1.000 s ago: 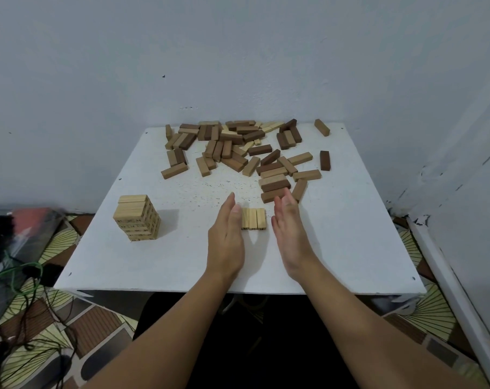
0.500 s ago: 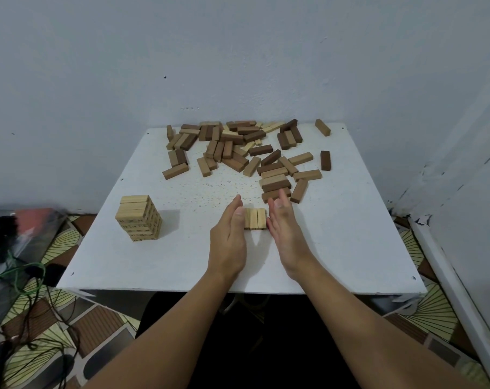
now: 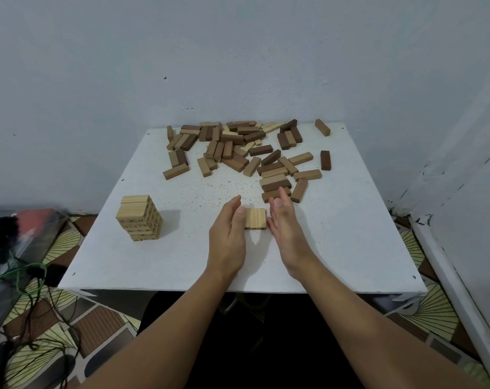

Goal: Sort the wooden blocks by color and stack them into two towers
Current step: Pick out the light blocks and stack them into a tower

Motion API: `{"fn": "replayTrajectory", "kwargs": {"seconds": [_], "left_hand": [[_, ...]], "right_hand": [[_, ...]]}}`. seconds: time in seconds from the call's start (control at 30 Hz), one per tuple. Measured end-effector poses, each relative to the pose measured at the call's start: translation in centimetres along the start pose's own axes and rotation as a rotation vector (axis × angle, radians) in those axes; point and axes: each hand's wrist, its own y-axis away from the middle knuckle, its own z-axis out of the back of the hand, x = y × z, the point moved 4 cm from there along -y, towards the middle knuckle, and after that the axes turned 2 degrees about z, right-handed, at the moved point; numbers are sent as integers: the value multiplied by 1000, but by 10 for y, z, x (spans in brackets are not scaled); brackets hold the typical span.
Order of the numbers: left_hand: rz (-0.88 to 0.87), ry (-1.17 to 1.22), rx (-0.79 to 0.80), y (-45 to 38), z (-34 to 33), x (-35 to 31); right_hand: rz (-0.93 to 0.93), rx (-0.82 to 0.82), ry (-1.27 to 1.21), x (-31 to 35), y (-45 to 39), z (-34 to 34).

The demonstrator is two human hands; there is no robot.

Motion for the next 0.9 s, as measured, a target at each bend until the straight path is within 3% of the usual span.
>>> {"fn": "replayTrajectory", "kwargs": {"seconds": [0.1, 0.2, 0.27, 0.37, 0.5, 0.9], "left_hand": [[-13, -120, 41, -9, 14, -10], [93, -378, 217, -31, 35, -9], [170, -477, 347, -45, 45, -8], [205, -596, 461, -59, 45, -9], [184, -700, 470, -67, 38, -12], [89, -682, 415, -69, 33, -7]], "right_hand": [[89, 4, 152, 15, 3, 11], [180, 21, 553, 30, -5, 32], [118, 110, 714, 39, -11, 41], [3, 231, 763, 41, -19, 47], [-27, 239, 888, 28, -30, 45], [23, 224, 978, 23, -35, 39]]}}
